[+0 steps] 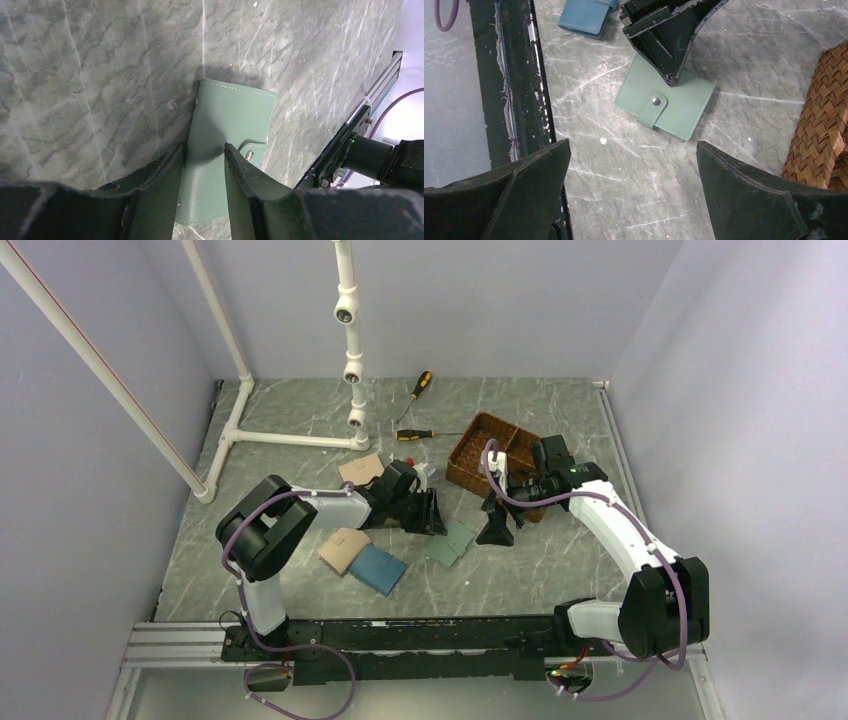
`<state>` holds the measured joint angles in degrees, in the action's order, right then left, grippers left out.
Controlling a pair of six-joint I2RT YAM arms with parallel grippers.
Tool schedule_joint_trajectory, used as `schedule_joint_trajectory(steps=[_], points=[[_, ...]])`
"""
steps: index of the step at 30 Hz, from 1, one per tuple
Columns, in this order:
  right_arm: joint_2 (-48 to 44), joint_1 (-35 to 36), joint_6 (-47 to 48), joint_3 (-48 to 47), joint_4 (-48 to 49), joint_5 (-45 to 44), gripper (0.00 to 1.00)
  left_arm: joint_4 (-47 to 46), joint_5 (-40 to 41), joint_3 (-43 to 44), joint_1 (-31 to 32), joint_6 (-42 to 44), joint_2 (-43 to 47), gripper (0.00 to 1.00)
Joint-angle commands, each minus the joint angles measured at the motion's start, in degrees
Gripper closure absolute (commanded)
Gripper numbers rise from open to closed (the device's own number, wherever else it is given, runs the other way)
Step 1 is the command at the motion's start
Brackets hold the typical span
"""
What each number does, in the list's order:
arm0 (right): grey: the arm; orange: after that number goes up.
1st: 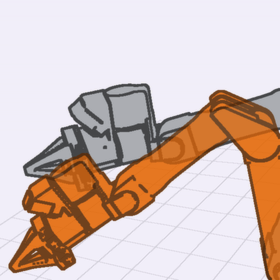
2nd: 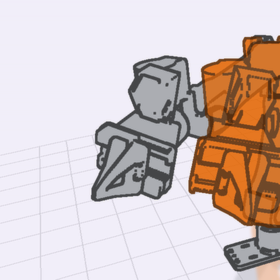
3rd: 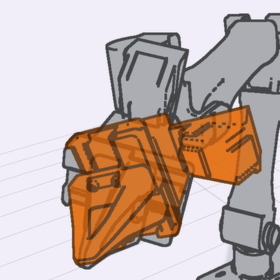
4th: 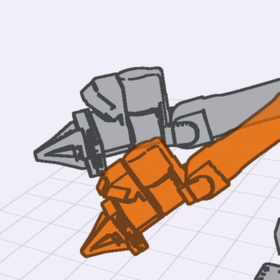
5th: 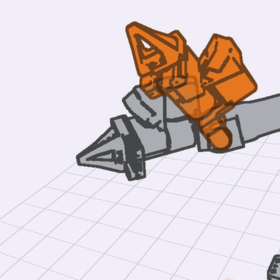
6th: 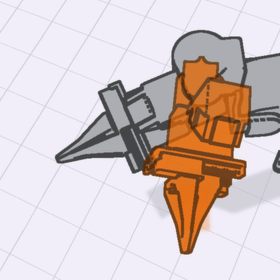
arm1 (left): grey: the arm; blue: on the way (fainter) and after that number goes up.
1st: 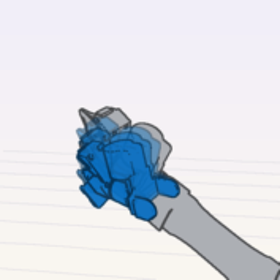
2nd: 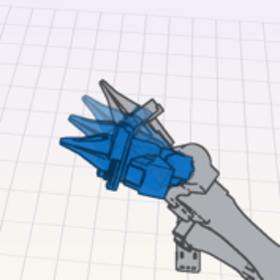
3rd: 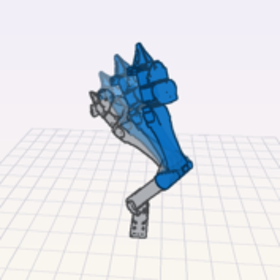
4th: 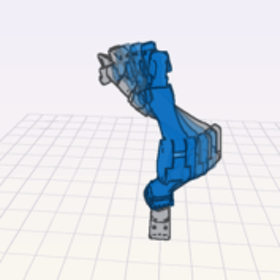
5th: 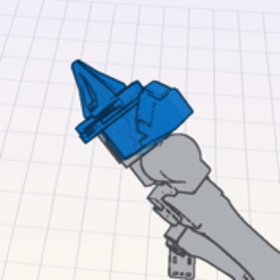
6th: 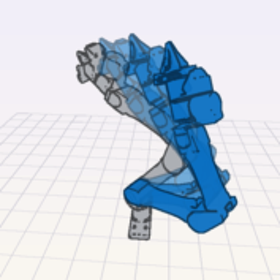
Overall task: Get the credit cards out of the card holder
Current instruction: Open the card holder at the center of the board.
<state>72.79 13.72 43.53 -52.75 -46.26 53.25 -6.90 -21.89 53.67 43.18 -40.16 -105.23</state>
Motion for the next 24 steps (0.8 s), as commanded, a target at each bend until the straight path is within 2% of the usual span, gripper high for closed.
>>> schedule_joint_trajectory(steps=[1, 6, 13, 24], points=[[0.03, 0.26, 1.75, -0.51, 0.46, 0.89, 0.00, 0.33, 2.23, -1.46, 0.41, -0.13, 0.03, 0.60], [-0.06, 0.25, 1.75, -0.51, 0.47, 0.80, 0.00, 0.07, 2.07, -1.55, 0.40, -0.38, -0.03, 0.71], [-0.14, 0.22, 1.81, -0.51, 0.47, 0.89, 0.00, -0.58, 1.89, -1.85, 0.37, -1.09, 0.18, 1.00], [-0.36, 1.10, 0.12, -0.03, 1.44, 2.81, 0.00, -6.09, 5.78, -6.72, 0.33, -5.03, 5.03, 1.00]])
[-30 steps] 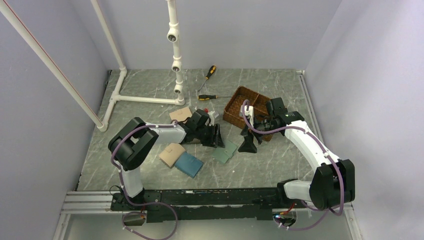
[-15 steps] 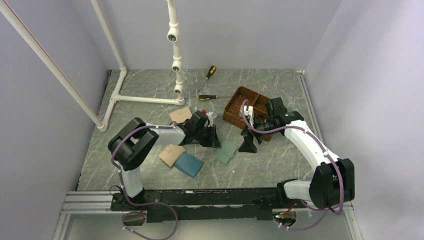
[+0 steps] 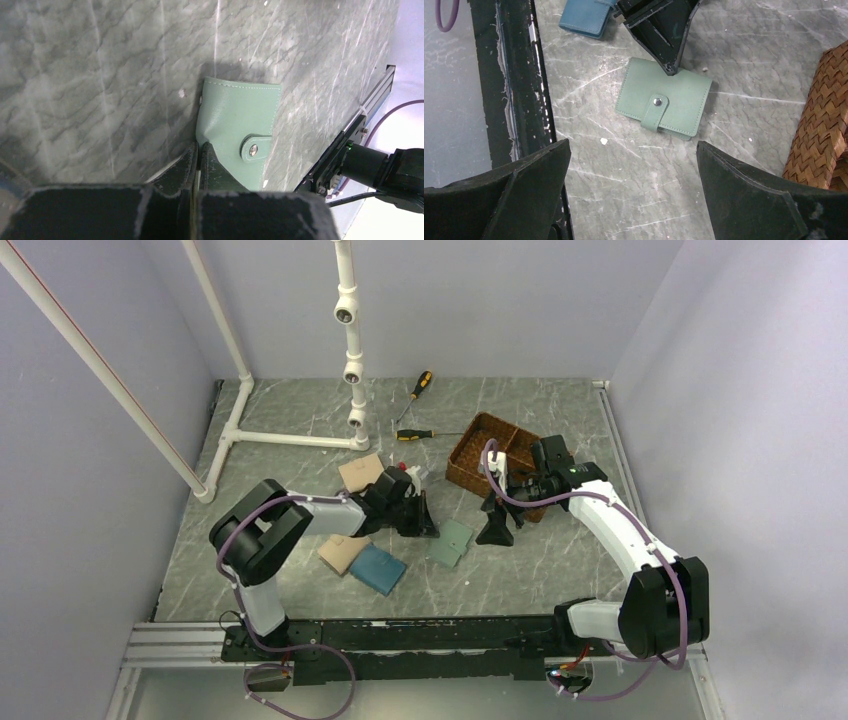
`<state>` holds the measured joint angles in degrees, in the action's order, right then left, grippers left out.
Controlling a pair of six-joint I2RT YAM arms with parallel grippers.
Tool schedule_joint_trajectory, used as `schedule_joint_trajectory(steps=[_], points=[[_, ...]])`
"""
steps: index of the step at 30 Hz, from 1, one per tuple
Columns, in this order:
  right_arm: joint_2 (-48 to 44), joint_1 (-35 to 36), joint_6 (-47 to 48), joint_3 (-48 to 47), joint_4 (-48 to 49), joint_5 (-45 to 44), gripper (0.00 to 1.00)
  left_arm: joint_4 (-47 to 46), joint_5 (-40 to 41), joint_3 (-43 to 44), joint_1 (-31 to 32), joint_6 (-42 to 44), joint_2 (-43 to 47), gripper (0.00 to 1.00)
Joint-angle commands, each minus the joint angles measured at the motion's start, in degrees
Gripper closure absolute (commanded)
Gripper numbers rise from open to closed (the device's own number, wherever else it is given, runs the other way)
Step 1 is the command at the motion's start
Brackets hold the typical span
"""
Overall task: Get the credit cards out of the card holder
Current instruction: Open the card holder at the center of the board.
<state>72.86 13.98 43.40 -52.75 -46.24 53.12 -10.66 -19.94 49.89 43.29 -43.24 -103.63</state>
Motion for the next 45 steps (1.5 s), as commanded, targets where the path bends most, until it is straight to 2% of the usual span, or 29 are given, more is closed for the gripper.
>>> schedule_joint_trajectory(steps=[1, 11, 20, 28, 36, 45], points=[[-0.33, 1.20, -0.29, 0.08, 1.80, 3.10, 0.00, -3.26, 4.46, -3.68, 0.23, -2.67, 4.16, 1.00], [1.96, 10.28, -8.27, 2.00, 10.39, -3.81, 0.08, -11.73, 9.65, -9.80, 0.54, -11.46, 8.50, 1.00], [5.45, 18.74, -16.16, 3.44, 21.56, -22.85, 0.23, -12.67, 10.79, -10.54, 1.73, -16.74, 10.19, 1.00], [12.54, 23.08, -22.05, 1.58, 24.13, -34.44, 0.41, -11.39, 12.25, -10.84, 2.31, -17.06, 11.99, 1.00], [14.46, 24.18, -22.79, 1.23, 23.96, -34.60, 0.42, -12.67, 12.13, -11.66, 2.33, -16.70, 12.49, 1.00], [16.82, 25.61, -24.70, 0.45, 24.57, -35.74, 0.48, -13.16, 11.60, -11.81, 2.33, -16.02, 12.77, 1.00]])
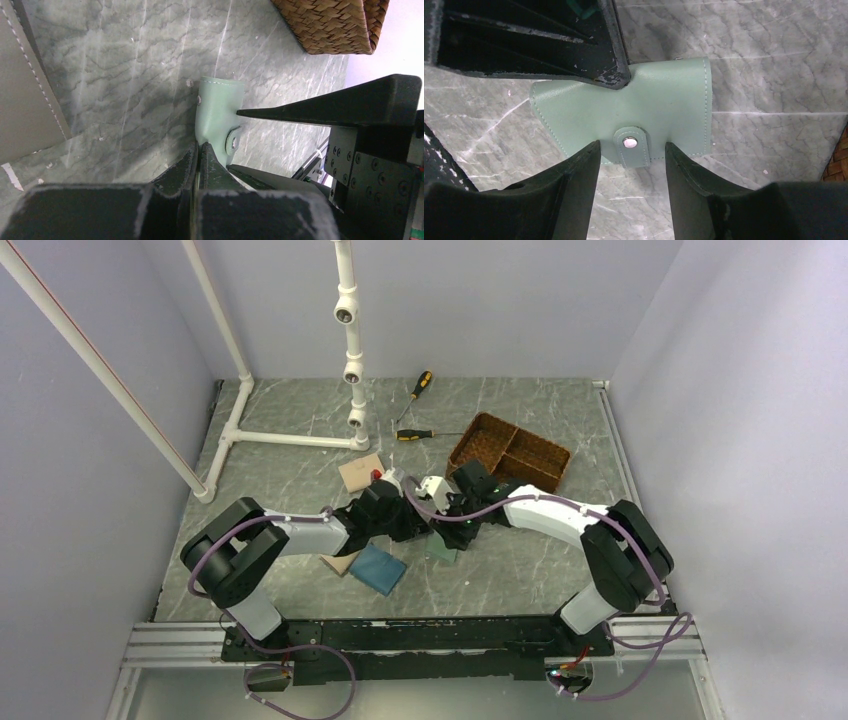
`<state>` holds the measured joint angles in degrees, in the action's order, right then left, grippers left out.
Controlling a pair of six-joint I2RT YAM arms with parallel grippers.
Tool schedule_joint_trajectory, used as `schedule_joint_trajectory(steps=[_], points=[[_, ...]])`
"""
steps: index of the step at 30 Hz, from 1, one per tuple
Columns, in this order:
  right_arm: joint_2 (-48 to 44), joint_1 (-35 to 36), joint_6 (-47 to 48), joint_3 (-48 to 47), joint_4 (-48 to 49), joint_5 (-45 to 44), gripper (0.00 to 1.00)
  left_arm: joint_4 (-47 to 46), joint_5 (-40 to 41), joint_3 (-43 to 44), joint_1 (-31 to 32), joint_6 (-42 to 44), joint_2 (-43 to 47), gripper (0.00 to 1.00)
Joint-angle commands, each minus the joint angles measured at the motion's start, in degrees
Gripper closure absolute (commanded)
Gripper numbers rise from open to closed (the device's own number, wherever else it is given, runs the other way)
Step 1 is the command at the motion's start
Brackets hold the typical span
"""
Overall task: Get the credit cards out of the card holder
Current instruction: Open the card holder at the center of the board.
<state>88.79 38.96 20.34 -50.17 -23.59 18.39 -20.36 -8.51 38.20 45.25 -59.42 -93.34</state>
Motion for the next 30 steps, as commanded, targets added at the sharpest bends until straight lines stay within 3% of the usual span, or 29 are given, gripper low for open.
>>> schedule_joint_trajectory(steps=[1, 4, 11, 16, 23, 30], points=[[1.03, 0.67, -1.88, -2.20, 2.03, -1.28, 0.48, -3.50, 0.09, -0.22, 0.36, 0.22, 2.61, 1.00], [0.87, 0.76, -2.67, -2.16, 2.68, -2.40, 0.54, -3.59, -0.13, -0.18, 0.29, 0.40, 2.53, 1.00], [1.60, 0.81, -2.46, -2.47, 2.35, -3.63, 0.79, -3.99, -0.20, -0.43, 0.32, 0.37, 2.31, 1.00], [1.26, 0.77, -1.15, -2.90, 1.44, -4.05, 0.90, -3.45, 0.72, -1.13, 0.36, 0.19, 2.72, 1.00], [0.94, 0.64, 3.71, -4.48, -2.81, -3.15, 0.98, -3.26, 4.01, -3.50, 0.27, -0.75, 3.33, 1.00], [1.95, -0.80, 6.63, -5.19, -6.05, -5.54, 0.96, -3.33, 4.79, -4.71, -0.19, -0.34, 3.87, 1.00]])
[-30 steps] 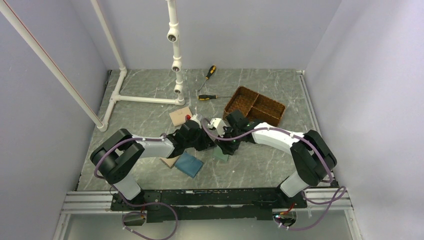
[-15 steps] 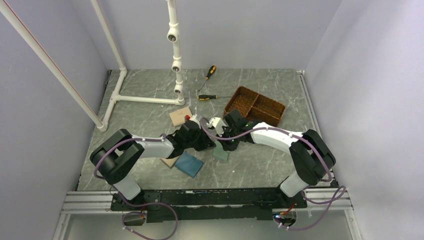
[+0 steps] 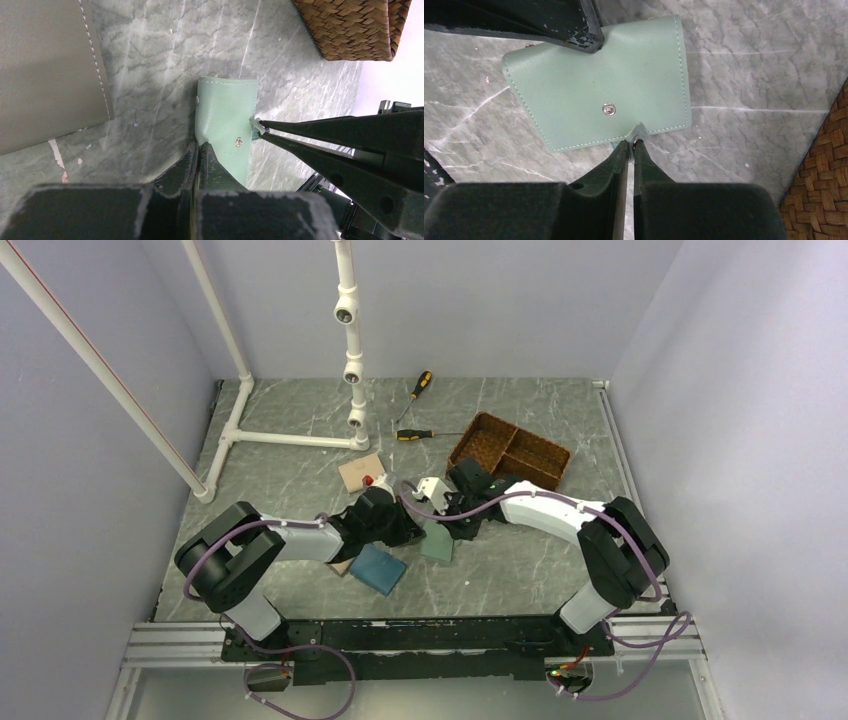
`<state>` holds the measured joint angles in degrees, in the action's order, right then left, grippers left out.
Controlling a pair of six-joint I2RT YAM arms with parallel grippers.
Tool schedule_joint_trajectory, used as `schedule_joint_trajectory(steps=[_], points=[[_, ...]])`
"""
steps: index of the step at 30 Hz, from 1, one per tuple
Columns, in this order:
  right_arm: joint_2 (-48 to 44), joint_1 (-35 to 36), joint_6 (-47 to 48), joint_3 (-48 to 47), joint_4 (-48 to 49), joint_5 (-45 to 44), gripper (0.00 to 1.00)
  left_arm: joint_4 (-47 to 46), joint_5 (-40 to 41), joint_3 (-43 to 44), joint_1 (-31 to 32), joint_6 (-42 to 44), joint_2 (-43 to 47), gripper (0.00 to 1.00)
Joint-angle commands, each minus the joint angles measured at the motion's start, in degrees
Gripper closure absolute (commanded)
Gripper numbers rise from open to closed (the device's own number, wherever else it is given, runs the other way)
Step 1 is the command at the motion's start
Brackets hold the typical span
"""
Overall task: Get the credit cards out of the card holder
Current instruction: Open the card holder at the center of the board.
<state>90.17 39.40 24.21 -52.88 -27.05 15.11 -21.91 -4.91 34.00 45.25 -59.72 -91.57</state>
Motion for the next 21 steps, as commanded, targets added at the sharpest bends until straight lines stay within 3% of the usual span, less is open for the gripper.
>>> schedule_joint_trajectory(steps=[1, 6, 10, 16, 21], points=[[0.61, -1.59, 2.92, -2.55, -2.96, -2.28, 0.96, -1.63, 1.16, -0.44, -0.24, 0.22, 2.10, 1.00], [0.62, -3.50, 3.13, -2.57, -4.25, -1.40, 0.87, -0.35, 0.94, 0.21, -0.26, 1.95, 2.46, 1.00], [0.59, -4.23, 2.71, -2.32, -4.16, -1.41, 0.66, 1.45, 1.10, 0.75, -0.28, 3.78, 3.62, 0.97], [1.16, -4.32, 2.10, -2.66, -4.37, -2.06, 0.50, 4.57, 2.12, 1.25, -0.25, 6.05, 6.47, 0.63], [0.89, -4.89, 1.95, -2.99, -4.84, -1.01, 0.45, 8.14, 4.07, 1.11, -0.26, 8.95, 11.35, 0.44]])
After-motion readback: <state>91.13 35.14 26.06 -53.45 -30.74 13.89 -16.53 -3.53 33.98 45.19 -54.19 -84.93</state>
